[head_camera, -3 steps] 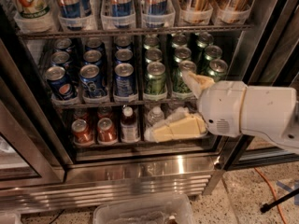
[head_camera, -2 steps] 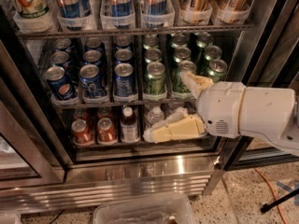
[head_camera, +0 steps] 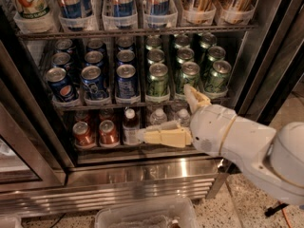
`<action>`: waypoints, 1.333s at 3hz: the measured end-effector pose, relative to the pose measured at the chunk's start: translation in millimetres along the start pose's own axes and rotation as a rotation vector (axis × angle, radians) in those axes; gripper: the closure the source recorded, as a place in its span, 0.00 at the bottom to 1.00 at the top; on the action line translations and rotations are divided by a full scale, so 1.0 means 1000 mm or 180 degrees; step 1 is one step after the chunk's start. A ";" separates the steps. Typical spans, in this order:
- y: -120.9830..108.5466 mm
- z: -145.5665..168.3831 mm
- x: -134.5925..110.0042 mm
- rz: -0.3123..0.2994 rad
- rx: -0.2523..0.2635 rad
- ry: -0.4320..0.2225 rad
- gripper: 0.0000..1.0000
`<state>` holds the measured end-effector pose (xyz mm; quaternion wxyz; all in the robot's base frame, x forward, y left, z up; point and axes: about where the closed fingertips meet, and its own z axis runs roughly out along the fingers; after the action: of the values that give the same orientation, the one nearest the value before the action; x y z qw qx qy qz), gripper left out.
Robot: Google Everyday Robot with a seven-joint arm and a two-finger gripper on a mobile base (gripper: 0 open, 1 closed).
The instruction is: Pick coke can from bottom shelf of fridge
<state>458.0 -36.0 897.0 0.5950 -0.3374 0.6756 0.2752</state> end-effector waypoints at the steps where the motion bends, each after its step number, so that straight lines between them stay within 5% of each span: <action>1: -0.012 0.006 0.022 0.0250 0.0298 -0.0327 0.00; 2: 0.001 0.035 0.023 0.0109 0.0339 -0.0525 0.00; 4: 0.001 0.044 0.013 0.0074 0.0427 -0.0608 0.00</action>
Offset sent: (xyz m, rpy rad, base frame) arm 0.0547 0.0633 -0.0414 0.0668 -0.1952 -0.2374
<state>484.0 -3.1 878.3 0.6746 -0.2612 0.6366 0.2672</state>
